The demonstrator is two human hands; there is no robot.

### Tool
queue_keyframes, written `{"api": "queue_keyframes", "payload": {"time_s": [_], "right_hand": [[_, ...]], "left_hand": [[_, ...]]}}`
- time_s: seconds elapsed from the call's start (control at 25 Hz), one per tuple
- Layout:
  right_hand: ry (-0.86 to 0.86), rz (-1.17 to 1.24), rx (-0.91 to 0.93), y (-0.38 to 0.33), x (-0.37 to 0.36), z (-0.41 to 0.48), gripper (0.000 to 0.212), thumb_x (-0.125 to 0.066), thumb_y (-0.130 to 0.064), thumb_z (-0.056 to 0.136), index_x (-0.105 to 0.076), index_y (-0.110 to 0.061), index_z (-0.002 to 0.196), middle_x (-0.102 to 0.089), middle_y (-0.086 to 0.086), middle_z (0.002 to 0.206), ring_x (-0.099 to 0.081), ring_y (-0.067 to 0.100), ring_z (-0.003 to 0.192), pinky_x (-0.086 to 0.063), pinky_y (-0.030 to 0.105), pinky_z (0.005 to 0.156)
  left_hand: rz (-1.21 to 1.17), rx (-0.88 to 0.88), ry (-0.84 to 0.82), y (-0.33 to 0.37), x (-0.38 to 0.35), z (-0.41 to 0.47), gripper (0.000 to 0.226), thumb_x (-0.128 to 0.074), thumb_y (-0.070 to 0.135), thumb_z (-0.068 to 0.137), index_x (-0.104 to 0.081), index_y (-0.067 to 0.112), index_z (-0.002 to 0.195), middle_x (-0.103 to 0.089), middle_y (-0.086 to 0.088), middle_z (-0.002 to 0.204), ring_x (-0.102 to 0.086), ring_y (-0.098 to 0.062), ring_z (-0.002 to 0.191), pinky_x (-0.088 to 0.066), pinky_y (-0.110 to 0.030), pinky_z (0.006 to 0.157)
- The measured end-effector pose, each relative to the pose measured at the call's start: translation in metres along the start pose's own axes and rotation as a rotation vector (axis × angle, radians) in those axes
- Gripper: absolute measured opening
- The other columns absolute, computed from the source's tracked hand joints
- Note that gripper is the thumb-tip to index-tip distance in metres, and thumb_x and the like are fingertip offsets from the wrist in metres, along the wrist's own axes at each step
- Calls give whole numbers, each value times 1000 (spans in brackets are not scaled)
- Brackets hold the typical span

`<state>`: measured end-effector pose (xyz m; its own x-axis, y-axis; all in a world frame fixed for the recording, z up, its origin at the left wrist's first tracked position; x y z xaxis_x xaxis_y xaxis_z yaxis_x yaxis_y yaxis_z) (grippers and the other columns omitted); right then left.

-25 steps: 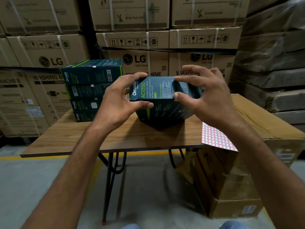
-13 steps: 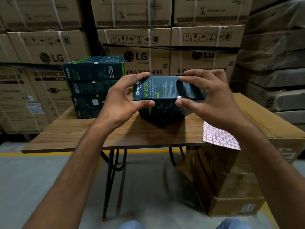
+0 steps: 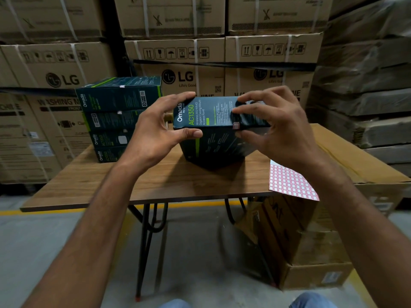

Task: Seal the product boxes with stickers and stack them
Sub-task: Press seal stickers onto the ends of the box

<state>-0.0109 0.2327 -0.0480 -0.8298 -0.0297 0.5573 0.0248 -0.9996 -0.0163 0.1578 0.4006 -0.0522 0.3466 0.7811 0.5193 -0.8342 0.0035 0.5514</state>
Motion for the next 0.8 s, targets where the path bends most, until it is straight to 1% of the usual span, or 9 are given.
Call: {"api": "queue_keyframes", "payload": {"time_s": [0.12, 0.2, 0.32, 0.4, 0.48, 0.56, 0.64, 0.72, 0.8], "right_hand": [[6, -13, -8, 5, 1, 1, 50, -76, -38, 85, -69, -23, 132, -61, 0, 141, -48, 28, 127, -46, 49, 98], [-42, -19, -22, 6, 0, 4, 64, -73, -51, 84, -62, -25, 141, -56, 0, 147, -42, 27, 132, -41, 45, 100], [-201, -128, -61, 6, -1, 17, 95, -67, -71, 79, -39, -29, 159, -46, -2, 156, -35, 22, 142, -33, 41, 107], [-375, -132, -113, 11, -7, 26, 106, -78, -63, 78, -24, -29, 164, -49, 0, 156, -42, 22, 142, -35, 44, 112], [-468, -113, -138, 16, -10, 28, 106, -85, -49, 77, -26, -30, 163, -55, -2, 148, -52, 19, 134, -41, 38, 109], [-391, -63, -182, 18, -1, 27, 94, -89, -40, 74, -42, -29, 155, -64, -5, 136, -60, 15, 122, -50, 34, 101], [-247, 3, -256, 21, 12, 25, 85, -90, -38, 71, -52, -28, 147, -68, -7, 128, -63, 10, 114, -56, 37, 96], [-91, 74, -369, 32, 21, 24, 82, -92, -40, 68, -58, -29, 142, -69, -12, 123, -65, 7, 110, -58, 34, 92], [76, 190, -561, 52, 22, 15, 82, -94, -45, 60, -65, -29, 135, -71, -16, 116, -68, 4, 102, -59, 31, 88]], "left_hand": [[13, 4, 2, 2, 0, 4, 86, -80, 49, 69, -55, 33, 150, -54, 14, 149, -46, 1, 138, -33, -5, 102], [8, 13, 0, 2, 1, 4, 86, -80, 49, 69, -55, 33, 150, -54, 16, 149, -46, 6, 135, -32, 0, 100], [-6, -22, -26, 7, 0, 5, 83, -80, 44, 71, -55, 31, 149, -54, 16, 147, -45, 16, 130, -34, 3, 98], [-42, -36, -57, 8, -1, 7, 82, -82, 38, 72, -56, 29, 149, -55, 14, 148, -47, 7, 136, -38, -1, 100], [-89, -26, -63, 9, -1, 11, 80, -85, 31, 73, -57, 28, 148, -56, 12, 148, -50, -6, 139, -48, -13, 103], [-100, -18, -13, 12, 1, 17, 78, -87, 22, 77, -56, 30, 148, -55, 12, 150, -51, -14, 139, -55, -24, 102], [-140, -41, 85, 21, 4, 24, 76, -85, 17, 83, -52, 29, 150, -52, 10, 152, -51, -13, 139, -55, -19, 98], [-217, -38, 215, 26, 5, 29, 69, -82, 19, 89, -51, 29, 150, -51, 9, 153, -54, -7, 136, -54, -14, 94], [-247, 51, 311, 18, 0, 28, 57, -78, 23, 94, -56, 33, 145, -55, 10, 149, -57, -4, 129, -58, -23, 95]]}}
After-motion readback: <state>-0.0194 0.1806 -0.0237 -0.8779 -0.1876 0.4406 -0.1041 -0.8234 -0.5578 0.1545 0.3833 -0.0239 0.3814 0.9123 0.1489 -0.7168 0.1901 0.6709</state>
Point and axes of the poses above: each hand's wrist, its own z-axis towards the middle knuckle, its own x-axis out of the back of the hand, y = z × x, the point moved 8 cm from there along z, towards the middle knuckle
